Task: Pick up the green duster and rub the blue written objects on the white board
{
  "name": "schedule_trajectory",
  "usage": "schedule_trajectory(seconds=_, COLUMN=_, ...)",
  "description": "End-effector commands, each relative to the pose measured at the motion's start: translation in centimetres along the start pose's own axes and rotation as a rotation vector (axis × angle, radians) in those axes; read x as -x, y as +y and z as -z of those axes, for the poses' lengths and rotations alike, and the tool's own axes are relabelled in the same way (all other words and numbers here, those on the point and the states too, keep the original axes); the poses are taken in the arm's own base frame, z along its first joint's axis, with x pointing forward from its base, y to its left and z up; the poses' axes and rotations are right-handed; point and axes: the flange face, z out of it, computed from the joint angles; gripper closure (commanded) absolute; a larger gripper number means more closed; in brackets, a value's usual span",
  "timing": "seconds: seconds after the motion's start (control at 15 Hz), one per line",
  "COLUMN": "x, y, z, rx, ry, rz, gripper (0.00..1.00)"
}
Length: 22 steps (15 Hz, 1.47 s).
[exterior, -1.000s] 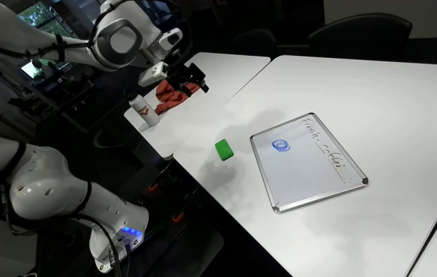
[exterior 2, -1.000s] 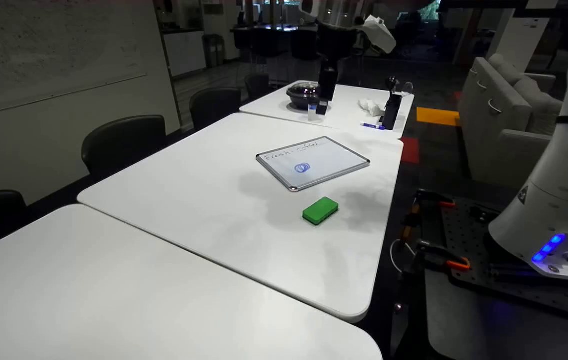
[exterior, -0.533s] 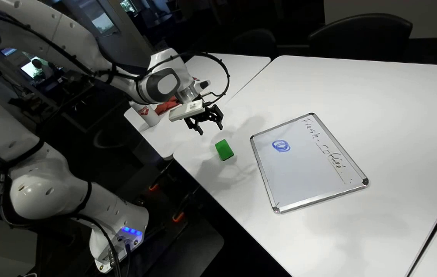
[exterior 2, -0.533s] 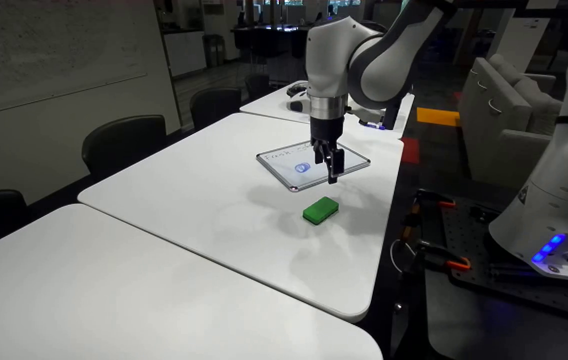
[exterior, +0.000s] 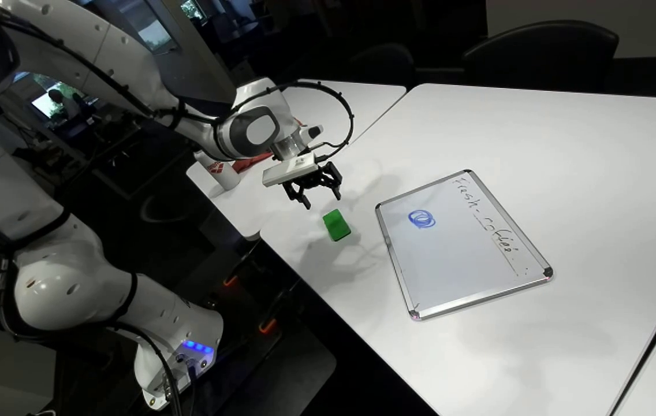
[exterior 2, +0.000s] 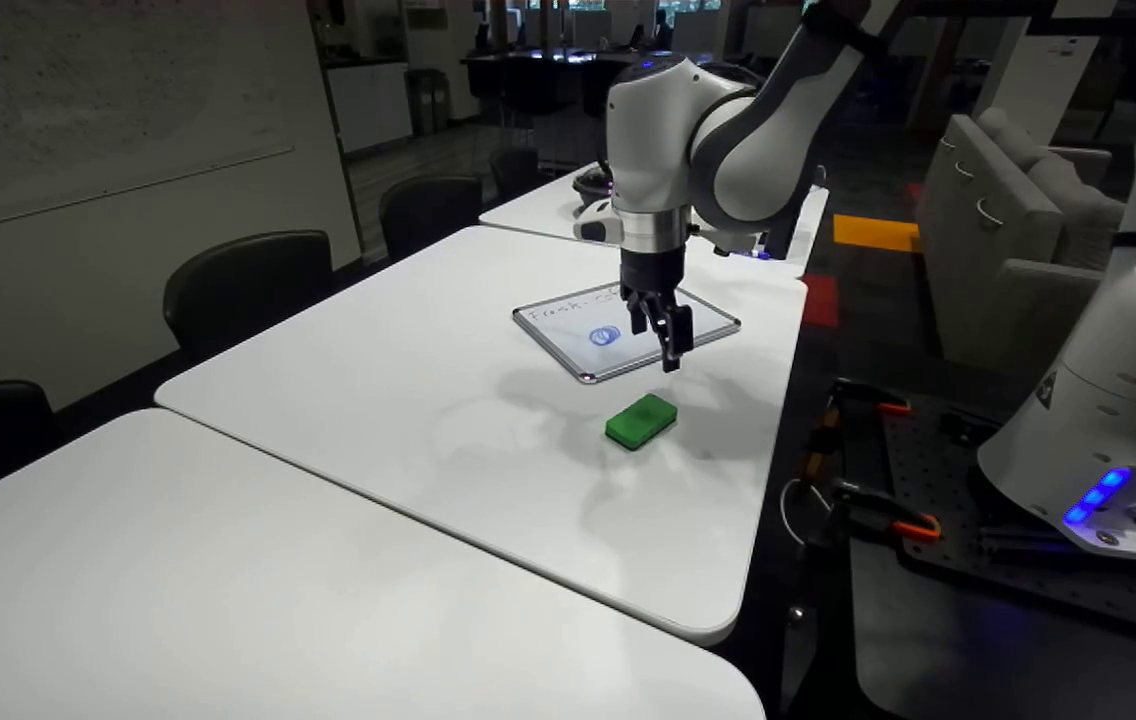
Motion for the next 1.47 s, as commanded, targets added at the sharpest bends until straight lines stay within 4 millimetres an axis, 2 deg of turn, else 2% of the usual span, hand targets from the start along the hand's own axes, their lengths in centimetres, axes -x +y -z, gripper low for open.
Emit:
schedule_trajectory(seconds=0.0, x=0.3, y=-1.2, z=-0.8, rx=0.087, ry=-0.023, rz=0.138, gripper=0.00)
schedule_trajectory(seconds=0.27, x=1.0, y=-3.5, z=-2.0, rx=0.188, ry=0.038, rz=0.366, gripper=0.00)
schedule_trajectory(seconds=0.47, x=1.8, y=-4.4, z=-3.1, rx=0.200, ry=0.154, rz=0.447, gripper=0.00)
schedule_trajectory(seconds=0.73, x=3.1, y=-5.1, z=-5.6, rx=0.124, ry=0.246, rz=0.372, gripper=0.00)
schedule_trajectory(seconds=0.8, x=2.3, y=-4.8, z=-4.6, rx=0.156, ry=0.210, rz=0.393, gripper=0.00)
schedule_trajectory(seconds=1.4, x=2.0, y=-5.2, z=-6.7, rx=0.095, ry=0.237, rz=0.410, gripper=0.00)
